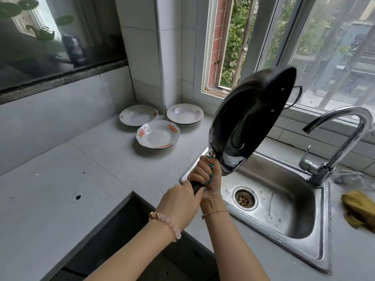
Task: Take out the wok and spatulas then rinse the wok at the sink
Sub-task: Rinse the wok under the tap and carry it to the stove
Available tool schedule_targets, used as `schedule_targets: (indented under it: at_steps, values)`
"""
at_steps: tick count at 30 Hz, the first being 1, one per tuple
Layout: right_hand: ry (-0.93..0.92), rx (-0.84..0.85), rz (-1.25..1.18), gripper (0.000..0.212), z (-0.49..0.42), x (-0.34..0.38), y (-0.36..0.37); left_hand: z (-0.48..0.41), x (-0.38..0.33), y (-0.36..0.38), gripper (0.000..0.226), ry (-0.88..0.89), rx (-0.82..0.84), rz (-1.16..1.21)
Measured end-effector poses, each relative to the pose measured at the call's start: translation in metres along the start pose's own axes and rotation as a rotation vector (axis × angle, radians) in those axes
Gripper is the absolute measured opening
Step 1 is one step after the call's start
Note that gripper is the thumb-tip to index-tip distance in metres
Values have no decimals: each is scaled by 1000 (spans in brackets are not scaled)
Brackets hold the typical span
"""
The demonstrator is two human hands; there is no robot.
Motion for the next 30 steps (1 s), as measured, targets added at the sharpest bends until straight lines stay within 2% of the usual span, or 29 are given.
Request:
schedule_targets:
  at_steps: [1, 3, 8, 12, 17, 30]
  values:
    - [76, 54, -16, 40, 2, 0, 2, 0, -1, 0, 37, -21, 26, 87]
    - [112, -10, 69, 38, 11, 8, 8, 2, -4, 4, 35, -92, 85, 296]
    - [112, -191, 233, 49, 19, 9, -1, 19, -10, 23, 36, -331, 220, 713]
    - [91, -285, 358, 40, 25, 4, -12, 34, -10, 32, 40, -459, 295, 963]
    - [70, -363, 439, 34, 37, 5, -22, 51, -22, 39, 41, -524, 335, 1111]
    - [46, -414, 439, 38, 75, 2, -23, 80, -31, 26, 38, -508, 478, 1221]
Point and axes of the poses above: each hand's wrist, its own z-axis away from the middle knuckle, its own y-axis out of the palm, x = y × z, the point moved 2 cm from there along -z, towards the middle knuckle, and after that the axes turned 9 degrees about -x, right-handed, at the moved point
